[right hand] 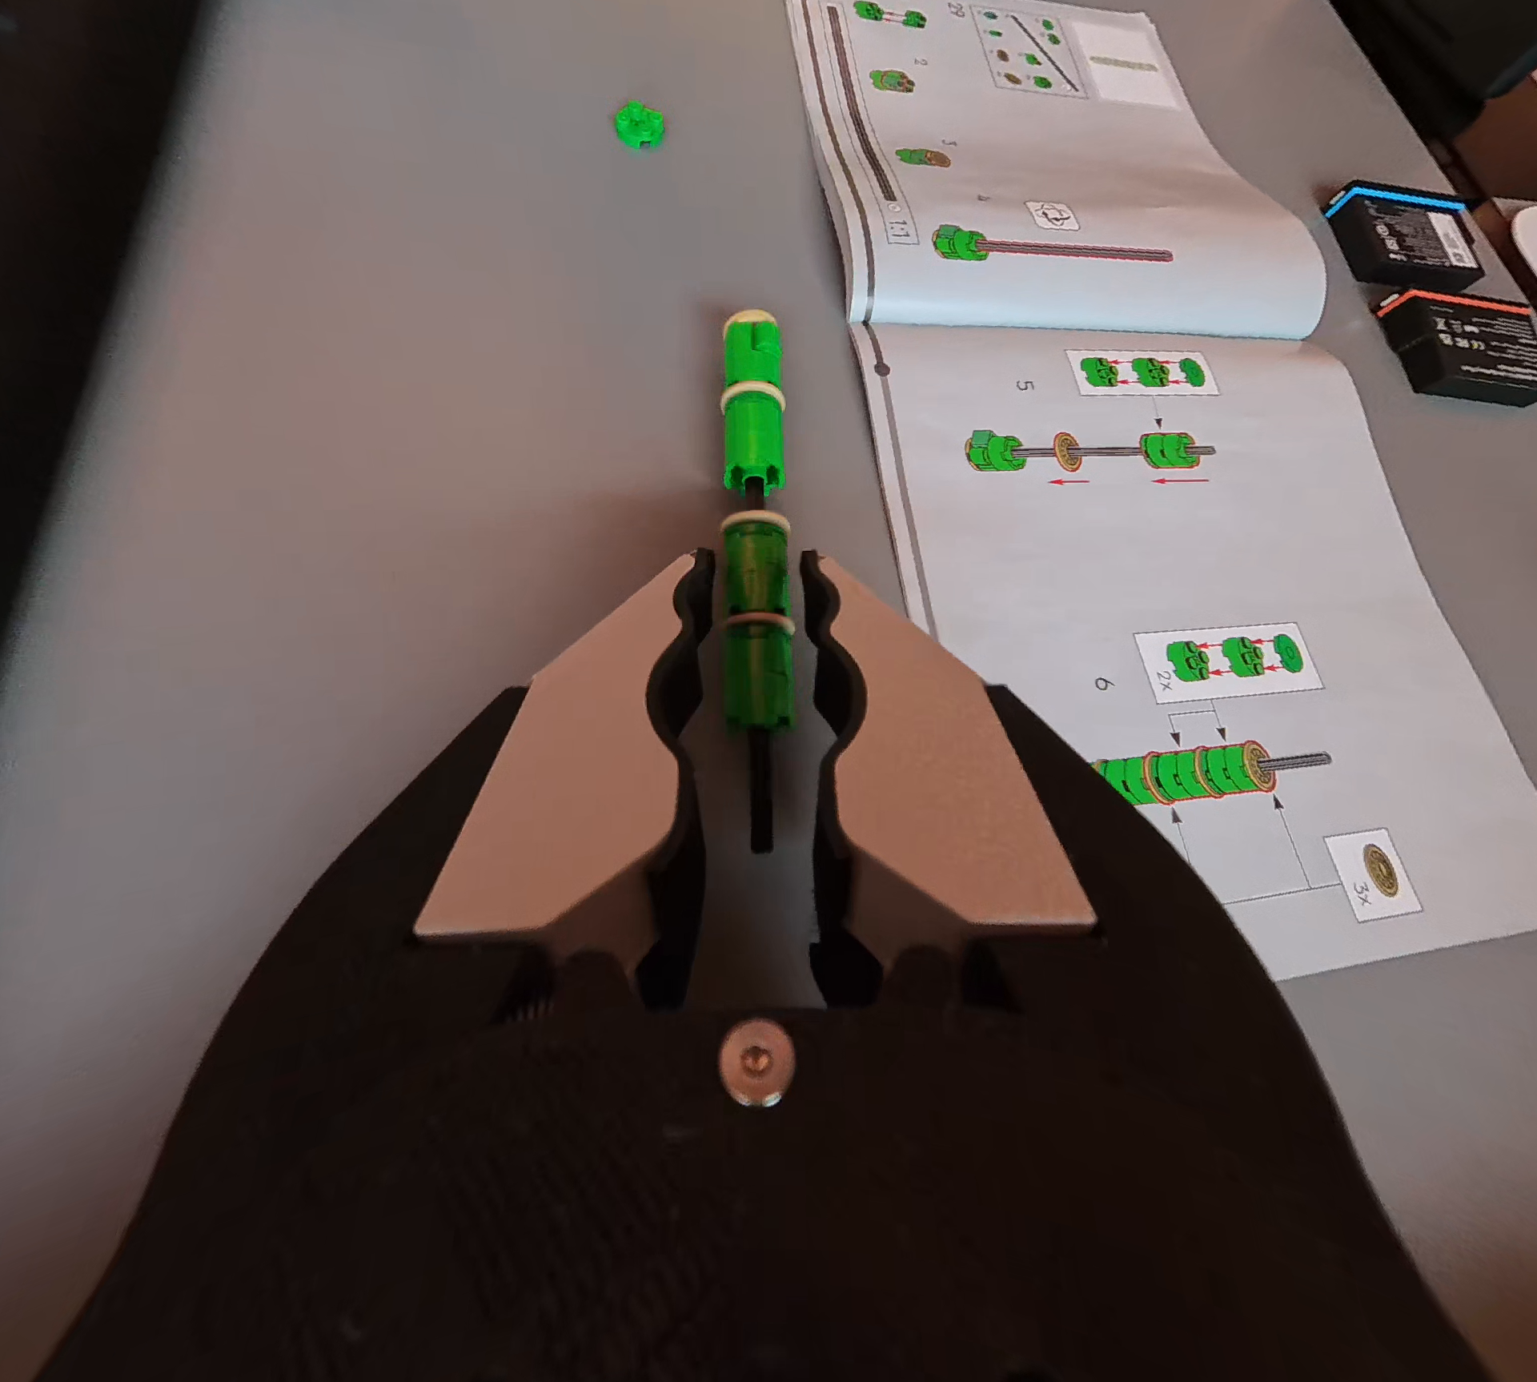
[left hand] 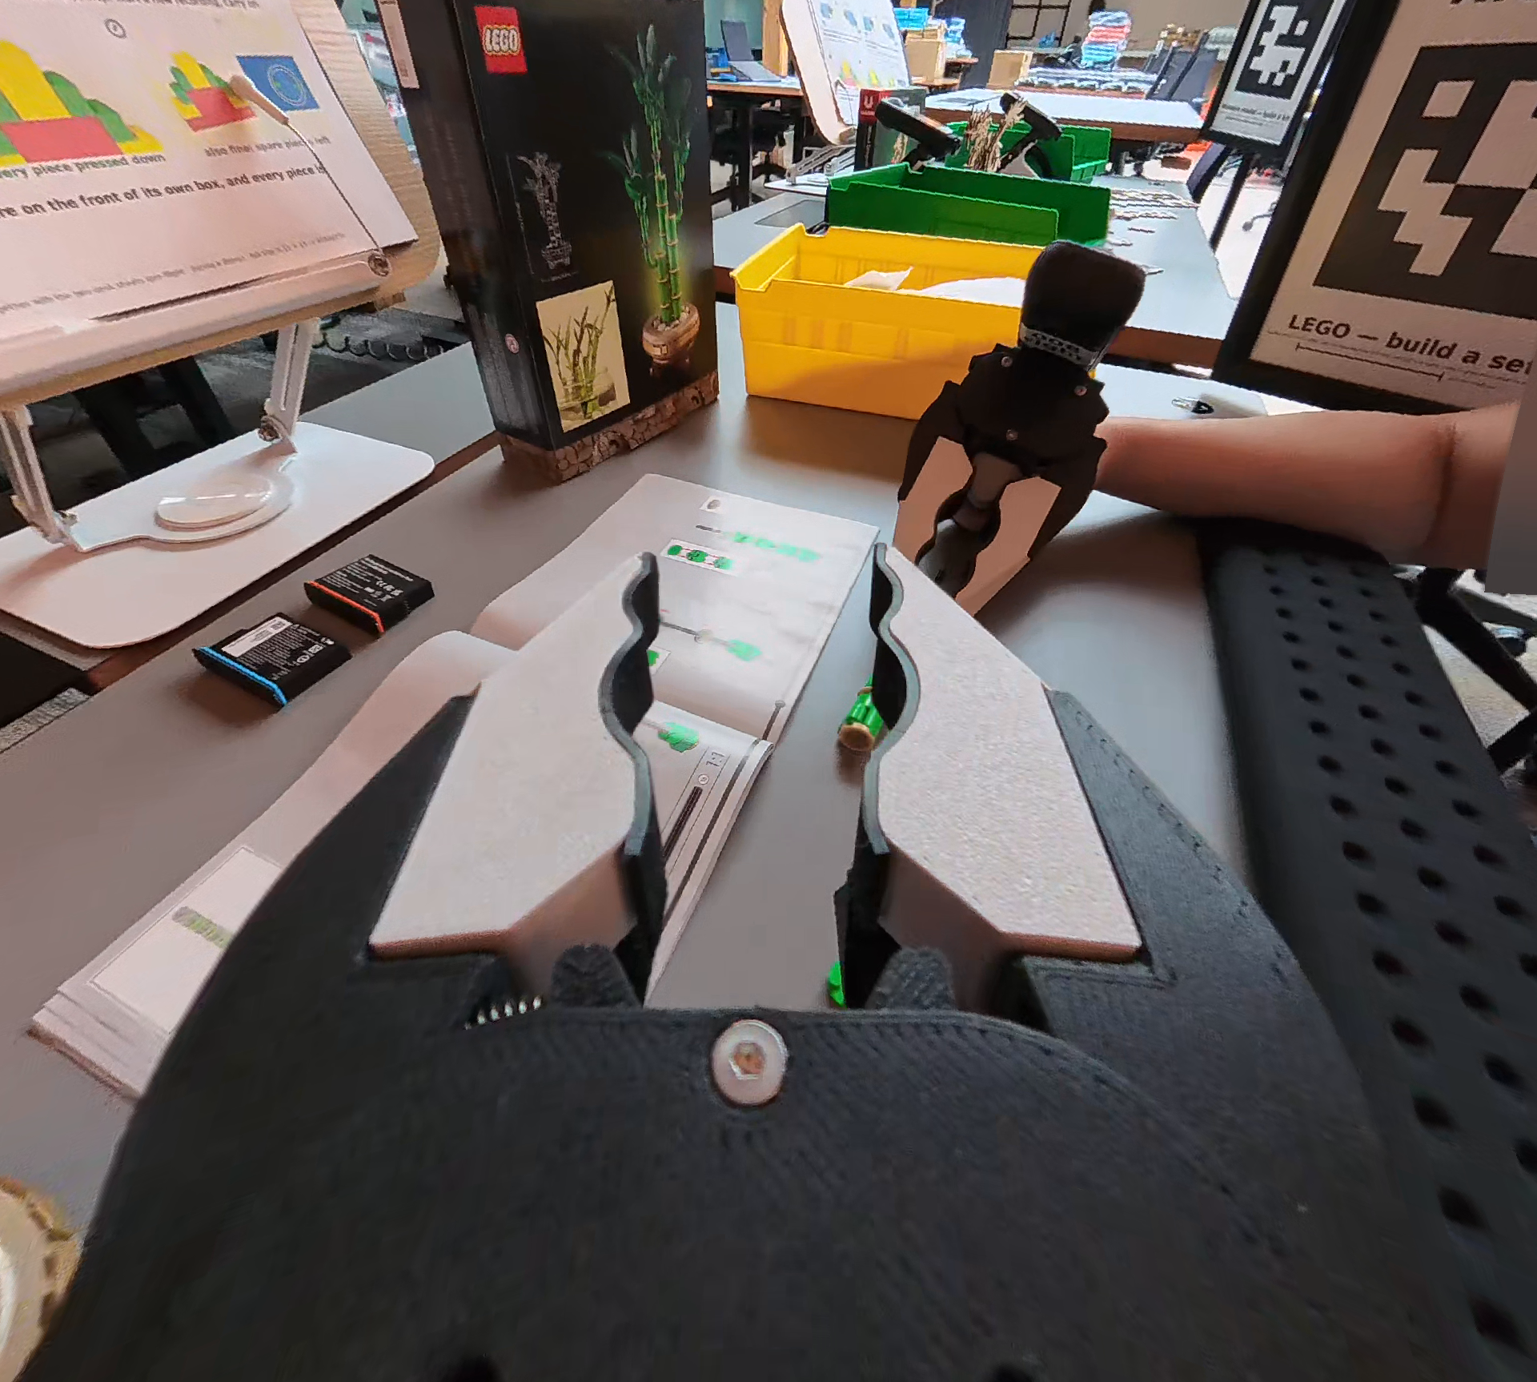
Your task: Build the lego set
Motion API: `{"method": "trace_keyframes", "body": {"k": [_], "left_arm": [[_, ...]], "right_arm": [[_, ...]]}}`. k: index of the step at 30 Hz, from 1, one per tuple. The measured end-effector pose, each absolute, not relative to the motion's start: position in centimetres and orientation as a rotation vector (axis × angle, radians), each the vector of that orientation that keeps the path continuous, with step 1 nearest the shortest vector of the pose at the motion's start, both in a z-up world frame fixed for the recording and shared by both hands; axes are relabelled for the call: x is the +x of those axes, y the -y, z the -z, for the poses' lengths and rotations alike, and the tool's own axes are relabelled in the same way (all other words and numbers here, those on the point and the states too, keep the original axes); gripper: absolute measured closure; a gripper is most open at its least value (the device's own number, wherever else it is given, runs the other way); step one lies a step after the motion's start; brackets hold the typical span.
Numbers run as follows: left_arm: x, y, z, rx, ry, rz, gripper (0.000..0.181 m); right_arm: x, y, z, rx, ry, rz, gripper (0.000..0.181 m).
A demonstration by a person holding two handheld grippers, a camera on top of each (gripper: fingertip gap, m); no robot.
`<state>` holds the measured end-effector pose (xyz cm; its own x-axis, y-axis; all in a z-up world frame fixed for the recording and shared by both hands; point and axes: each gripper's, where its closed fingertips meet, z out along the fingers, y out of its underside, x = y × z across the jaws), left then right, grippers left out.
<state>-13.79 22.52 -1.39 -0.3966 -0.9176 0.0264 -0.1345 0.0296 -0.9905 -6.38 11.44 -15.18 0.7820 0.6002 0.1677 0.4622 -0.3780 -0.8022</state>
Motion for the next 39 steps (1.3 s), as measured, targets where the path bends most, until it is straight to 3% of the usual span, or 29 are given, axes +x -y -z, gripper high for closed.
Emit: {"method": "trace_keyframes", "body": {"k": [8,13,17,22,31,39], "left_arm": [[-15.5,-23.3,-2.3,-1.073,-1.513,1.438,0.126],[-18.5,-23.4,-4.2,-1.210,-1.375,1.523,0.126],[-22.4,-24.2,1.6,-1.519,-1.406,1.215,0.119],[-26.7,-24.5,9.1,-1.808,-1.381,0.890,0.111],[-25.2,-25.8,13.7,-1.898,-1.333,0.590,0.075],[-22.0,-26.2,15.4,-1.915,-1.412,0.427,0.061]], "right_arm": [[-6.5,-11.3,12.8,-1.928,0.740,-0.250,0.149],[-4.1,-10.8,7.7,-1.817,0.527,-0.189,0.136],[-1.1,-8.5,5.9,-1.962,0.194,0.011,0.114],[-4.1,-4.8,10.1,-2.219,-0.127,0.072,0.095],[-5.3,-3.6,15.4,-2.338,-0.461,0.177,0.054],[-3.5,-3.5,16.7,-2.348,-0.638,0.178,0.039]]}}
